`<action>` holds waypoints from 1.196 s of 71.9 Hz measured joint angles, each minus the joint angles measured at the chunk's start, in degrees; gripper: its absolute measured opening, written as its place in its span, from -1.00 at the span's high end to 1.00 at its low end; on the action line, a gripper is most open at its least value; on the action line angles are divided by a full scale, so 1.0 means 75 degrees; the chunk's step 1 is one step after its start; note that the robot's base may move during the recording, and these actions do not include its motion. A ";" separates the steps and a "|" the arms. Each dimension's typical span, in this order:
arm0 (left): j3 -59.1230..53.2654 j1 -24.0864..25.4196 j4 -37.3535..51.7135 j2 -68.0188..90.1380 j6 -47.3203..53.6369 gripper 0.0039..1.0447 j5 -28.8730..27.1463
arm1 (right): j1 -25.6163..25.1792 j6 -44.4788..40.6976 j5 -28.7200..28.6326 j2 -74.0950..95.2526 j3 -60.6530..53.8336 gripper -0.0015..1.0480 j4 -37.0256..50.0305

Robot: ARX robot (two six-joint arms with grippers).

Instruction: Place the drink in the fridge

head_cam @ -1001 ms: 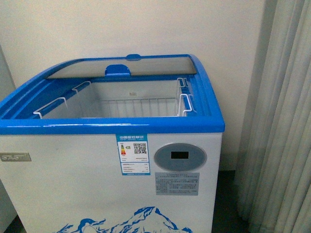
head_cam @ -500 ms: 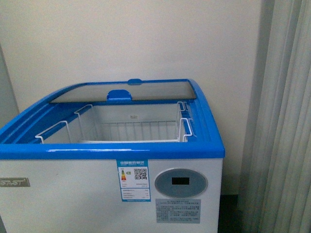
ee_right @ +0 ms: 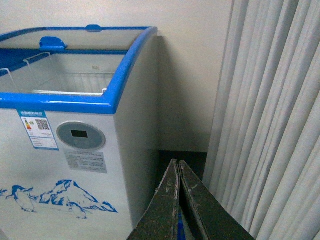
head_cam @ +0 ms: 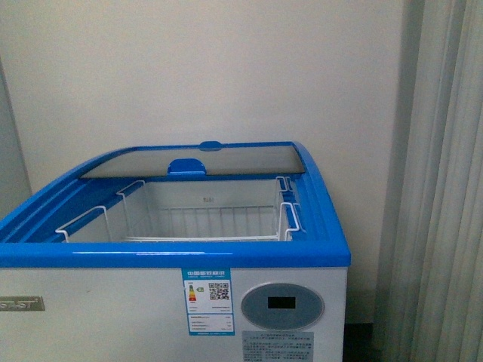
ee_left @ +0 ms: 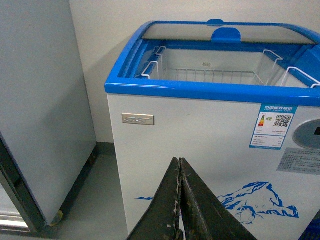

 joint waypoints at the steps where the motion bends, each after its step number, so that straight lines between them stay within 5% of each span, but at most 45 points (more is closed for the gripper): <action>1: 0.0000 0.0000 0.0000 0.0000 0.0000 0.96 0.0000 | 0.0003 0.0000 0.0000 -0.0029 -0.0026 0.95 0.0006; 42: 0.0000 0.0000 0.0000 0.0000 0.0003 0.96 0.0000 | 0.0003 0.0000 -0.0006 -0.0673 -0.0801 0.95 0.0175; 49: 0.0000 0.0000 0.0000 0.0000 0.0000 0.96 0.0000 | 0.0003 -0.0003 -0.0003 -0.0790 -0.0903 0.64 0.0181; 78: 0.0000 0.0000 0.0000 0.0000 -0.0006 -0.48 0.0000 | 0.0003 -0.0003 -0.0003 -0.0819 -0.0903 -0.77 0.0187; 86: 0.0000 0.0000 0.0000 0.0000 -0.0006 -0.83 0.0000 | 0.0003 -0.0003 0.0000 -0.0819 -0.0903 -0.84 0.0187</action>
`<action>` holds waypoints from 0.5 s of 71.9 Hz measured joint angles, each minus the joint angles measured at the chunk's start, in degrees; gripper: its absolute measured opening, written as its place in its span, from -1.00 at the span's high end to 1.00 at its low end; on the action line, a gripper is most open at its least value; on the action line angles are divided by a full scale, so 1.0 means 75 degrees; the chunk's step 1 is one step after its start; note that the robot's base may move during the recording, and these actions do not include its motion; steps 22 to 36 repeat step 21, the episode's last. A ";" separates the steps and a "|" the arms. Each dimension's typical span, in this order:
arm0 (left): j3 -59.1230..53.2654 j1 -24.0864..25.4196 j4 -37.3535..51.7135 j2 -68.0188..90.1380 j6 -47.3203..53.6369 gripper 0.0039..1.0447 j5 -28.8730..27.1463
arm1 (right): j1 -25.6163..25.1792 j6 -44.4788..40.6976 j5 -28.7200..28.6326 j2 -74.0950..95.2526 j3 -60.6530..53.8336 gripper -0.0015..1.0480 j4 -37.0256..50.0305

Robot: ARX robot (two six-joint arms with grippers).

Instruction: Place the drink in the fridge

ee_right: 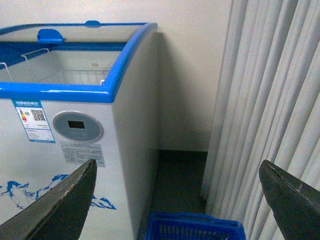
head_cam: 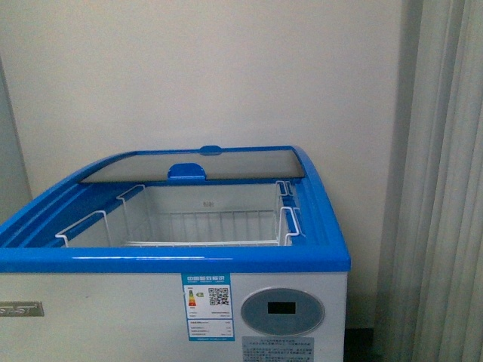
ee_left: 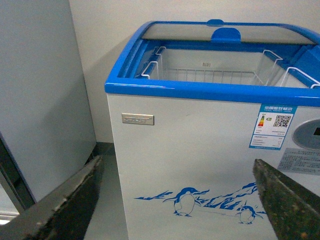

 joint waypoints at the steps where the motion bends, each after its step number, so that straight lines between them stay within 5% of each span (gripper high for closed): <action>1: 0.0000 0.0000 0.0000 0.0000 0.0003 -0.88 0.0000 | 0.0000 0.0000 -0.0003 0.0000 0.0000 -0.85 0.0000; 36: 0.0000 0.0000 0.0000 0.0000 0.0000 -0.85 0.0000 | 0.0000 0.0000 0.0000 -0.0003 0.0000 -0.85 0.0000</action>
